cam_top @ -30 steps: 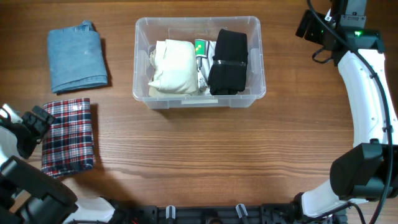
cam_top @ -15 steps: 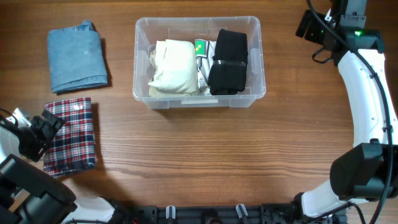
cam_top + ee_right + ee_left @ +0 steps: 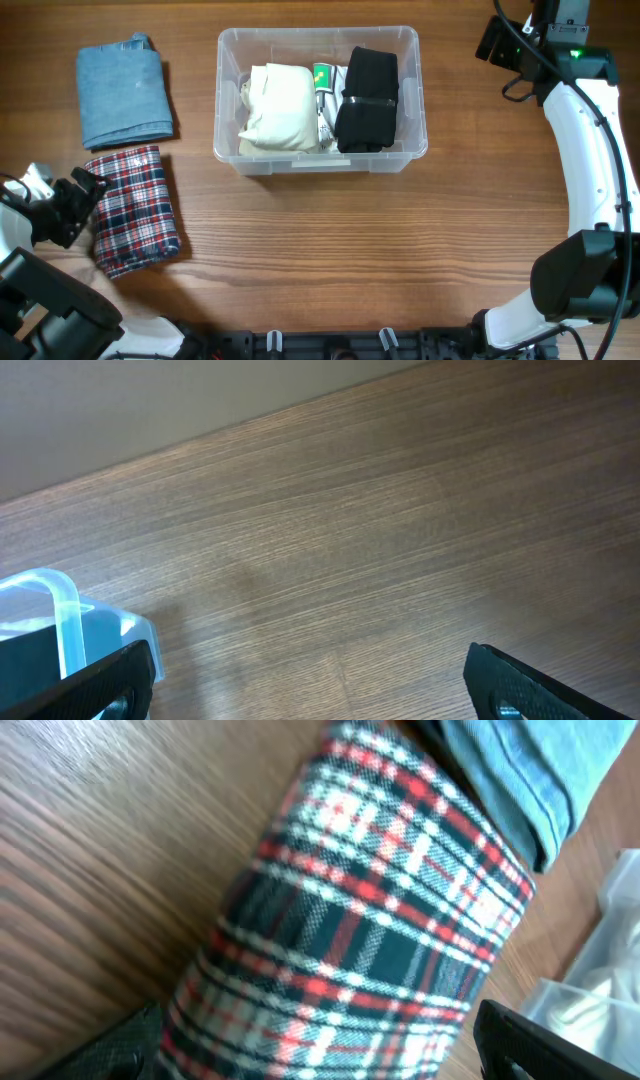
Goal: Pack container
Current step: 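Grasp the plaid cloth's edge with the left gripper and lift it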
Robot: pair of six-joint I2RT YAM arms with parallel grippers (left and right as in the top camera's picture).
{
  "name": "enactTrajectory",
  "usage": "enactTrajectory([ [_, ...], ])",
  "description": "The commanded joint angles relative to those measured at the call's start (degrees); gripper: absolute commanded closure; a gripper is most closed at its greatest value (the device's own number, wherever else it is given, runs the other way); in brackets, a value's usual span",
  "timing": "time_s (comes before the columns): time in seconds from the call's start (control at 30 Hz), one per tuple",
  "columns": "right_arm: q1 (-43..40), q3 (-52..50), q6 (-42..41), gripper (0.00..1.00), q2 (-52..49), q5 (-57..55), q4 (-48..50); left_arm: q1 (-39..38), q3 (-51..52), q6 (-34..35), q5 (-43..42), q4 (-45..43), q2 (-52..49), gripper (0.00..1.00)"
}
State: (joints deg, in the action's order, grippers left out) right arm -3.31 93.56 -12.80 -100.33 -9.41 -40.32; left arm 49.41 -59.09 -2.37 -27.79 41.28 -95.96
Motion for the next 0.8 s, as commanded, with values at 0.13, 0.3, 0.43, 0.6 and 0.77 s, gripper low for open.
enactTrajectory([
  [0.13,0.0,-0.3,-0.9,0.00,-0.8,0.5,0.0,0.0,0.4,-2.0,9.4,-4.5,-0.6,0.00],
  [0.3,0.0,-0.3,-0.9,0.00,-0.8,0.5,0.0,-0.1,0.4,-6.6,4.3,-4.6,-1.0,0.00],
  [0.43,0.0,-0.3,-0.9,0.00,-0.8,0.5,0.0,-0.1,0.4,-6.8,2.0,-4.4,-4.2,0.00],
  [0.6,0.0,-0.3,-0.9,0.00,-0.8,0.5,0.0,-0.1,0.4,-9.5,-4.0,-4.5,-9.9,0.00],
  [0.77,0.0,-0.3,-0.9,0.00,-0.8,0.5,0.0,-0.1,0.4,-9.5,-7.0,-3.8,-10.6,0.00],
])
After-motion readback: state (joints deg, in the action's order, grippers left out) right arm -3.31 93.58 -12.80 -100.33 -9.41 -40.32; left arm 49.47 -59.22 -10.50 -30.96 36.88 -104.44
